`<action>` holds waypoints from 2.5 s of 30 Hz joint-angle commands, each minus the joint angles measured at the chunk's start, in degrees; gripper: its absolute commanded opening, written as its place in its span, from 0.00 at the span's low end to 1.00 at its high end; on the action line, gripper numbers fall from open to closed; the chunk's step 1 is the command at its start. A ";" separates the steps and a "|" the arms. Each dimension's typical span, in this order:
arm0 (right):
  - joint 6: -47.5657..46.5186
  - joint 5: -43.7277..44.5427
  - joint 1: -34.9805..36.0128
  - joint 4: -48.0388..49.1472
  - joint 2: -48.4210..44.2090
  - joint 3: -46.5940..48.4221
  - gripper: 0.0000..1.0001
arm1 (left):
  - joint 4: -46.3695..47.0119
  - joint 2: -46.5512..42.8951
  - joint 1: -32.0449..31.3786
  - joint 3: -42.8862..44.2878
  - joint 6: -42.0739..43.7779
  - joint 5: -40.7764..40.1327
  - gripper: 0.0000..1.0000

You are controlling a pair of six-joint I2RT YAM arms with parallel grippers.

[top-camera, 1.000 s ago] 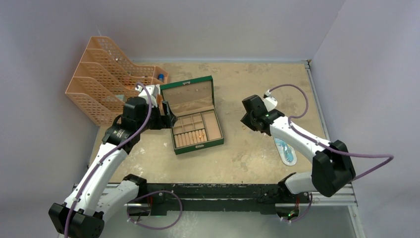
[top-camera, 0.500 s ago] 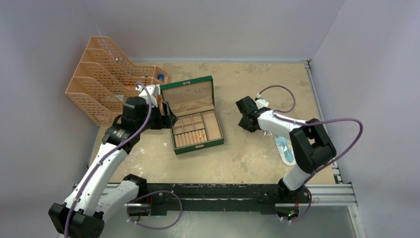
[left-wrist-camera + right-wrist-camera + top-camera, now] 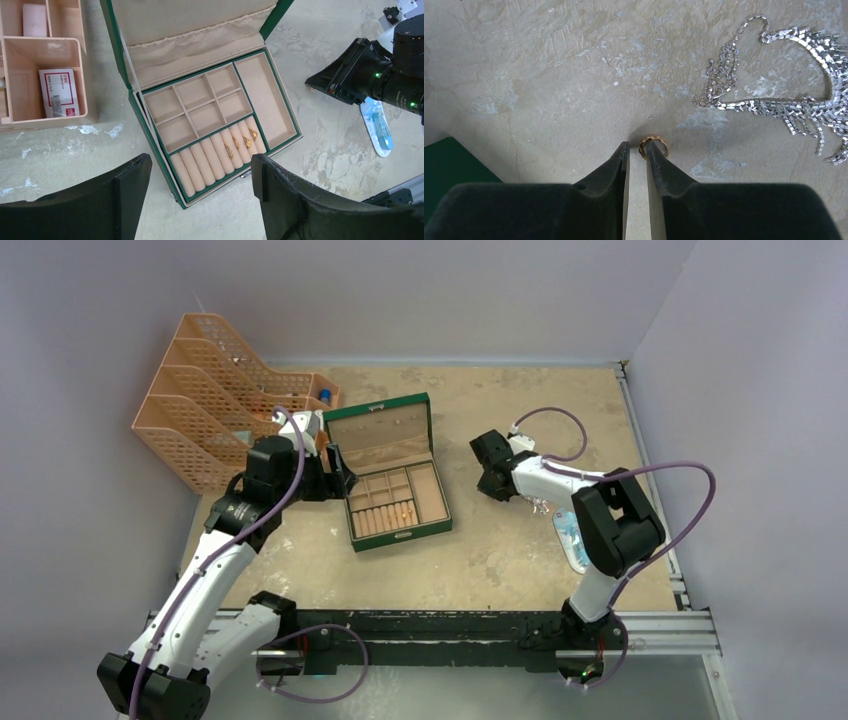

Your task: Organize the mixed jewelry

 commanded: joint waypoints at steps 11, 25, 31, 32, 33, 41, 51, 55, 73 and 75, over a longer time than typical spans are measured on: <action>-0.56 1.27 -0.21 -0.56 2.54 2.36 0.00 | 2.61 -1.54 0.38 0.29 1.00 -1.34 0.73; 0.14 -5.70 -0.20 9.41 -16.62 -5.44 0.00 | 3.83 -0.26 0.44 0.20 0.34 2.93 0.73; -1.33 -15.44 -0.25 20.58 -27.02 -10.04 0.00 | 9.01 0.22 0.38 0.47 -7.85 17.56 0.73; -1.92 -17.72 -0.21 22.75 -28.73 -10.53 0.00 | 10.48 0.50 0.38 0.76 -10.61 20.43 0.73; -2.08 -19.97 -0.21 24.77 -30.35 -10.99 0.00 | 12.16 0.81 0.38 0.99 -13.36 23.00 0.73; 5.40 -37.93 -0.07 46.23 -39.78 -17.56 0.00 | 43.49 4.78 0.31 -5.82 -45.30 40.55 0.79; 16.88 -42.50 6.72 72.22 -38.62 -24.38 0.00 | 70.29 14.30 -1.00 -11.19 -67.97 46.25 0.82; 17.75 -42.03 10.32 76.04 -36.12 -24.19 0.00 | 79.95 16.08 -1.80 -14.48 -74.43 46.63 0.80; 18.42 -42.24 14.84 80.45 -29.85 -20.70 0.00 | 95.94 17.76 -2.09 -19.09 -90.19 48.89 0.73; 18.49 -42.31 15.00 80.44 -29.63 -20.69 0.00 | 96.32 17.46 -2.11 -19.28 -90.66 48.79 0.73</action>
